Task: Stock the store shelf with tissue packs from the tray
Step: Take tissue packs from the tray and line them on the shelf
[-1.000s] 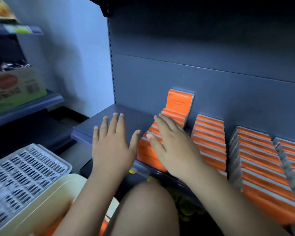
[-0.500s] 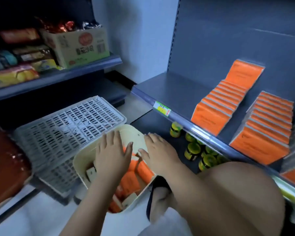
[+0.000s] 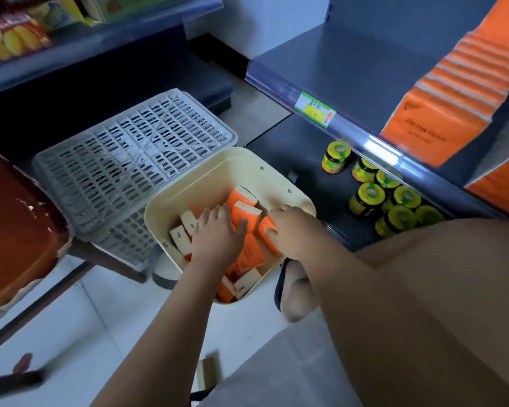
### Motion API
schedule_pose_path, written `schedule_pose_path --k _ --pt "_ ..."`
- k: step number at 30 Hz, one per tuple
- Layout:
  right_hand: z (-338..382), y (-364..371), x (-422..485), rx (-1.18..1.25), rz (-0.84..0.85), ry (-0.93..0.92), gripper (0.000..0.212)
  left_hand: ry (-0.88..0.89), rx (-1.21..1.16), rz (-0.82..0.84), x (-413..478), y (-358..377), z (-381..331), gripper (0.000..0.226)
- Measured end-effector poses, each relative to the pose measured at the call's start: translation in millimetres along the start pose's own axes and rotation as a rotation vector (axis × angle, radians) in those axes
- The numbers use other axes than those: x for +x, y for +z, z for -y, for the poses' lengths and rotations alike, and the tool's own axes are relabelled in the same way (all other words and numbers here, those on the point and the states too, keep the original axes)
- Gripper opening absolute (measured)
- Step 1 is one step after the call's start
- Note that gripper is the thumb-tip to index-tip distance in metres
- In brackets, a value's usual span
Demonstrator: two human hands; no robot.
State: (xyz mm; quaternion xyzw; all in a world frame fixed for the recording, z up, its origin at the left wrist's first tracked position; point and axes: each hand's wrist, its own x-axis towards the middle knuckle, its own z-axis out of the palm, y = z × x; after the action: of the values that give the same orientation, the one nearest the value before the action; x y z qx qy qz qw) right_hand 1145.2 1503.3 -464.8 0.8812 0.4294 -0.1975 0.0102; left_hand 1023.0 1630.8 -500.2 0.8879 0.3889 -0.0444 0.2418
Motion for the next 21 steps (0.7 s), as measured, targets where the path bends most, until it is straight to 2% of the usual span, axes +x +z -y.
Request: schedule_pose_path --k 5,10,13,16,19,21 --pt "-3.2 36.6 24.0 0.224 0.061 0.195 0.024 -0.058 0.032 0.106 23.1 23.5 4.4 0.073" --pt "-7.0 53.2 50.6 0.114 0.112 0.233 0.011 -0.132 0.006 0.149 56.0 45.9 8.6 0.072" --pt "-4.3 66.0 72.9 0.132 0.224 0.296 0.021 -0.157 0.002 0.174 81.5 63.1 8.4 0.066" --pt "-1.0 80.9 102.9 0.330 0.293 0.462 0.039 -0.204 -0.063 0.184 107.3 75.9 6.6 0.061" --pt "2.9 96.0 130.9 0.454 0.254 0.588 0.059 -0.256 -0.128 0.182 129.6 84.0 10.2 0.060" --pt "2.2 111.1 144.7 0.462 0.202 0.613 0.063 -0.257 -0.150 0.181 145.3 89.8 18.0 0.066"
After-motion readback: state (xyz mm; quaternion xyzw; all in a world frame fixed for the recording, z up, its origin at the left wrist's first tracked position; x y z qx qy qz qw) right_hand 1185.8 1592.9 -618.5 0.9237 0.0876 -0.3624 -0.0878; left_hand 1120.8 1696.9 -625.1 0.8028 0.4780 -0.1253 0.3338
